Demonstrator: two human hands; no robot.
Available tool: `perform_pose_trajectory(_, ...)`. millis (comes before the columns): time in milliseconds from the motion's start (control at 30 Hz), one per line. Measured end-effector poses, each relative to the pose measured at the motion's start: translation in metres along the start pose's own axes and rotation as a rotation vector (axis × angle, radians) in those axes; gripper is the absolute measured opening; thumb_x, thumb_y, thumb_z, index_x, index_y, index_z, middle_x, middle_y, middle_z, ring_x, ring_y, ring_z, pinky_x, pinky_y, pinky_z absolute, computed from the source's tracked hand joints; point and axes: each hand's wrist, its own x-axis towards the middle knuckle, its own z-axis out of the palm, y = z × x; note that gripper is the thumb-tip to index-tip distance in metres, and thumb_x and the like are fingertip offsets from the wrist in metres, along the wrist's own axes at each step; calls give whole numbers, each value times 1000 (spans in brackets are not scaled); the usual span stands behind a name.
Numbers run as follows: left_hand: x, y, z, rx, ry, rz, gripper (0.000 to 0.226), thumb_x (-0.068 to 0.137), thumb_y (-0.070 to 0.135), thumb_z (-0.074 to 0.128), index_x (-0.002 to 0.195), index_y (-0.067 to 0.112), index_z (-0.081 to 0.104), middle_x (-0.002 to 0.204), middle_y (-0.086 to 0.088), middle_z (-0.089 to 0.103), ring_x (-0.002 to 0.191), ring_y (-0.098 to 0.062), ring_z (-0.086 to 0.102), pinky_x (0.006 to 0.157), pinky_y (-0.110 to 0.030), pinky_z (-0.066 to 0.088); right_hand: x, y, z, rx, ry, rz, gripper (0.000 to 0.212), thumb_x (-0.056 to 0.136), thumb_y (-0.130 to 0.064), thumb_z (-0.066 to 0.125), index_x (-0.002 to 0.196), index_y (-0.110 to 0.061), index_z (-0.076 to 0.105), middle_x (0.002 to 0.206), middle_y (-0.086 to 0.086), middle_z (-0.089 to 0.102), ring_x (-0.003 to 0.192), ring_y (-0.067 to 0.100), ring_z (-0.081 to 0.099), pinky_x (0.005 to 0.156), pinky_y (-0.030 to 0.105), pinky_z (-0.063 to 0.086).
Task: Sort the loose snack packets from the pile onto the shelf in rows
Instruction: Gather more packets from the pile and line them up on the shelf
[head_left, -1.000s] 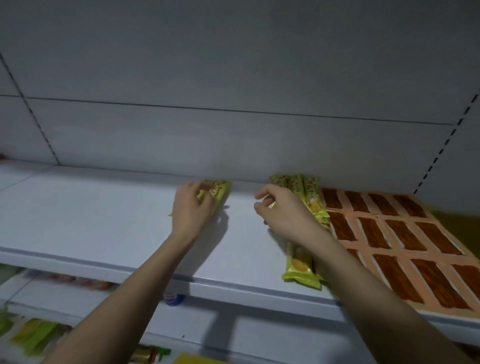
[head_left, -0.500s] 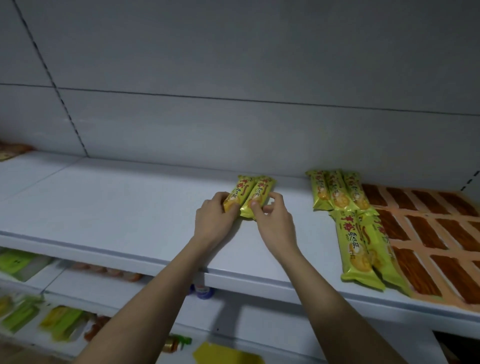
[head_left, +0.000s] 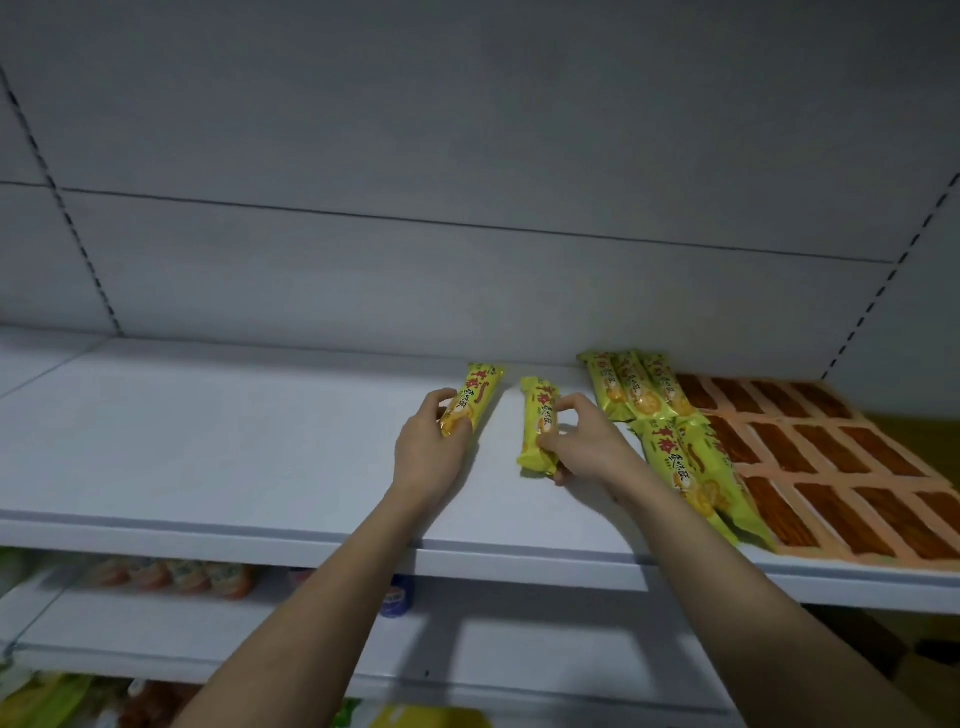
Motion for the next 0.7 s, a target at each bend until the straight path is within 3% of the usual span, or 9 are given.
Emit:
perform_pose_trajectory(133,1,0,0,67,-25,64,39,100,22,52,138,28,56,131,2,64,96,-13,56,72,-27,41,-17,-3,-22,-483,-46,7,48,89,-11,55,136,-21,46,111,11,64,81,27,67,67,30,54)
perform_pose_trajectory(200,1,-1,0,90,-42,90,38,99,21,51,136,28,60,131,2,65,103,-18,59,79,-29,45,-25,-5,-22,-621,-57,23,38,90,-15,53,128,-18,49,112,11,62,85,29,66,68,33,53)
perform_pose_trajectory(267,2,-1,1,110,-50,100,38,99,21,51,134,28,63,130,1,67,107,-21,61,82,-31,47,-27,-6,-15,-762,43,-31,26,93,-24,54,116,-13,52,121,14,56,99,33,60,73,33,45)
perform_pose_trajectory(367,1,-1,1,106,-59,96,37,99,22,53,134,27,63,130,0,67,105,-22,62,82,-31,48,-25,-2,5,-786,166,-132,38,97,-27,55,130,-10,48,134,13,42,115,37,50,82,38,40)
perform_pose_trajectory(467,-2,-1,0,88,-67,87,38,97,22,53,133,27,64,127,-1,68,95,-19,60,76,-30,47,-24,4,16,-852,162,-174,42,96,-13,52,138,-11,48,140,12,40,118,37,46,89,37,41)
perform_pose_trajectory(700,-2,0,-3,53,-81,71,39,96,20,55,132,27,65,120,-2,70,83,-19,63,71,-31,51,-34,5,-4,-892,198,-82,23,89,-7,56,112,-7,59,120,13,53,108,35,56,77,33,39)
